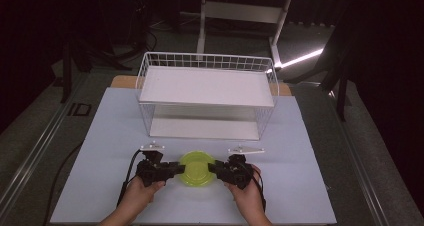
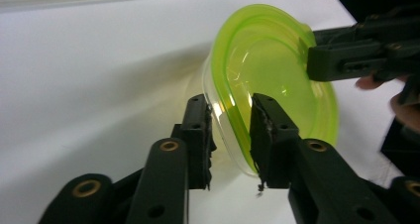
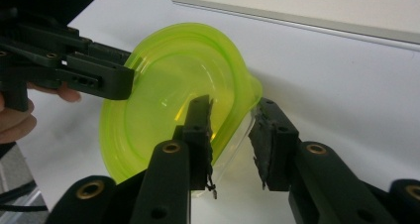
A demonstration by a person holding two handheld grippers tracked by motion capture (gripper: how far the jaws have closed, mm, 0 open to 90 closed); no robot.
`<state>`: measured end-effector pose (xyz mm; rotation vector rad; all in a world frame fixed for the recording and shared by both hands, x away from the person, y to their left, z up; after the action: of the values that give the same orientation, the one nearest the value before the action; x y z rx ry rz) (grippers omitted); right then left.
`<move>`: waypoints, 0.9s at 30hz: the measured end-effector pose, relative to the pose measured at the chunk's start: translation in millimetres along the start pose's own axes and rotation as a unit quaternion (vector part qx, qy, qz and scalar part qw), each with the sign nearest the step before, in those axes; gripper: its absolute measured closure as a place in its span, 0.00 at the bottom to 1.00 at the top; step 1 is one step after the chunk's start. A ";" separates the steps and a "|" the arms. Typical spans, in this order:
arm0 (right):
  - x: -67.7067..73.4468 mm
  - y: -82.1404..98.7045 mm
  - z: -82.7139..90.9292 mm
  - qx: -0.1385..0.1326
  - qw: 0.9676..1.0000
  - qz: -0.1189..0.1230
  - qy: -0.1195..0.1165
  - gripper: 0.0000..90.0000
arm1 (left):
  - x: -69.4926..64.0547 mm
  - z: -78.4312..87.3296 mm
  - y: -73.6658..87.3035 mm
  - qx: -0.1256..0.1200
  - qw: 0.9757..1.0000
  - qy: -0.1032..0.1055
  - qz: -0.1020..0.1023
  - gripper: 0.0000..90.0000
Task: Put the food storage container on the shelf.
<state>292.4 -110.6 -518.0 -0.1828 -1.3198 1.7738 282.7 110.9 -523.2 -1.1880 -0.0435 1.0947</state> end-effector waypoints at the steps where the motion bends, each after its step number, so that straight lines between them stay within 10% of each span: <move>1: 0.4 0.0 0.7 -0.002 1.000 -0.005 -0.001 0.82 | -1.1 0.6 0.4 0.000 1.000 0.001 0.005 0.82; 27: -6.0 -42.7 5.6 -0.059 0.998 0.020 0.013 0.89 | -7.0 -5.9 -39.8 -0.072 0.997 0.002 -0.033 0.90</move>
<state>316.6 -117.2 -482.5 -0.2999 -1.4121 1.7214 308.4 103.6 -492.3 -1.3092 -0.1594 1.0450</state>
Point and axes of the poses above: each handheld gripper's, and its own axes: z roughly backward along the jaws, y roughly out of its underside, x roughly to its left, the point moved 4 cm from there along -z, roughly forward along the jaws, and after that the axes turned 14 degrees about -x, right-handed, at the moved point
